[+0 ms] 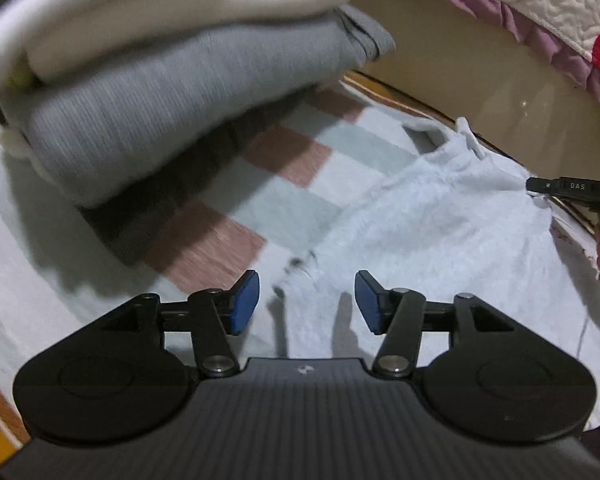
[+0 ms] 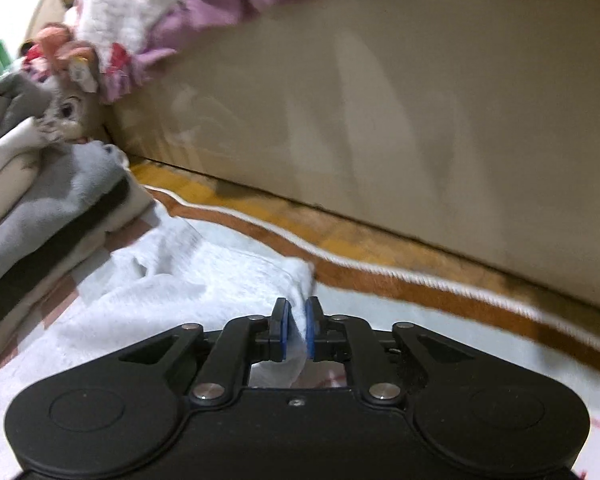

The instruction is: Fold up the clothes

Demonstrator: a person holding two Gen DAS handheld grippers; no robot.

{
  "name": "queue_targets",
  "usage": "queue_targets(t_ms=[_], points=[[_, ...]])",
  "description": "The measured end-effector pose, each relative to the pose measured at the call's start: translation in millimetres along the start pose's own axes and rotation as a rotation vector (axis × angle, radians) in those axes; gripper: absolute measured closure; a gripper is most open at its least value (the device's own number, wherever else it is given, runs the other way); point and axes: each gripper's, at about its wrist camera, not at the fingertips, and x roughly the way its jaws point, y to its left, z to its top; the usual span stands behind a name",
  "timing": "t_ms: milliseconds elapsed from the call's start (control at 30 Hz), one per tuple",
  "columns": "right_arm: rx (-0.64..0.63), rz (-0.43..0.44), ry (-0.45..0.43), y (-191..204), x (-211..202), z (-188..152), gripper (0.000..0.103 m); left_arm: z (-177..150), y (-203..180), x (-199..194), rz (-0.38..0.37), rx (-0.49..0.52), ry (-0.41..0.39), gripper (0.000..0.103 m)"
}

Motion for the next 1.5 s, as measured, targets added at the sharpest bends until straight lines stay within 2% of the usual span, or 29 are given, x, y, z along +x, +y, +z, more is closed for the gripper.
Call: queue_targets(t_ms=[133, 200, 300, 333, 400, 467, 567, 667, 767, 800, 833, 867, 900, 933, 1000, 1067, 1100, 1200, 1300, 1367, 1433, 1500], points=[[0.135, 0.014, 0.021, -22, -7, 8, 0.085, -5, -1, 10, 0.031, -0.015, 0.027, 0.051], [0.200, 0.015, 0.058, -35, -17, 10, 0.084, -8, 0, 10, 0.057, -0.009, 0.038, 0.051], [0.258, 0.073, 0.129, -49, -36, 4, 0.070, -16, 1, 10, 0.056, -0.015, 0.057, 0.048], [0.244, 0.099, 0.159, -49, -39, 1, 0.060, -20, 3, 9, 0.045, -0.026, 0.048, 0.045], [0.139, 0.148, 0.213, -39, -41, -4, 0.059, -23, 5, 9, 0.026, -0.049, 0.022, 0.041], [-0.050, 0.135, 0.238, -22, -40, -9, 0.059, -22, 6, 11, 0.000, -0.078, 0.005, 0.038], [-0.341, 0.092, 0.214, 3, -40, -24, 0.059, -20, 7, 15, -0.036, -0.116, -0.019, 0.035], [-0.399, 0.113, 0.218, 2, -34, -33, 0.059, -18, 7, 20, -0.058, -0.146, -0.034, 0.031], [-0.291, 0.174, 0.198, -8, -26, -31, 0.055, -15, 2, 25, -0.059, -0.139, -0.043, 0.031], [-0.302, 0.188, 0.200, -6, -26, -31, 0.057, -14, -1, 26, -0.055, -0.123, -0.043, 0.032], [-0.313, 0.202, 0.201, -4, -26, -31, 0.087, -15, -6, 28, -0.046, -0.097, -0.041, 0.039], [-0.332, 0.205, 0.202, -1, -27, -32, 0.098, -14, -12, 29, -0.017, -0.055, -0.023, 0.081], [-0.366, 0.170, 0.198, 5, -34, -31, 0.099, -13, -22, 27, 0.036, 0.005, -0.003, 0.090], [-0.331, 0.164, 0.192, 6, -41, -25, 0.099, -11, -35, 23, 0.094, 0.069, 0.010, 0.092], [-0.258, 0.154, 0.183, 8, -55, -15, 0.099, -9, -58, 15, 0.196, 0.186, 0.023, 0.093], [-0.214, 0.119, 0.209, 6, -50, -14, 0.100, -10, -72, 7, 0.261, 0.274, 0.001, 0.093], [-0.215, 0.089, 0.230, 6, -44, -17, 0.100, -10, -73, 6, 0.276, 0.276, 0.003, 0.093], [-0.241, 0.026, 0.282, 4, -30, -26, 0.100, -10, -58, 8, 0.277, 0.190, 0.047, 0.093], [-0.156, 0.086, 0.262, -3, -30, -22, 0.099, -13, -44, 13, 0.263, 0.120, 0.077, 0.088], [-0.099, 0.125, 0.248, -8, -29, -20, 0.086, -13, -37, 11, 0.265, 0.093, 0.050, 0.078], [-0.042, 0.165, 0.234, -12, -28, -17, 0.084, -7, -33, 5, 0.247, 0.081, 0.021, 0.070], [0.015, 0.204, 0.220, -17, -28, -14, 0.074, 1, -38, -4, 0.211, 0.113, -0.031, 0.070]])
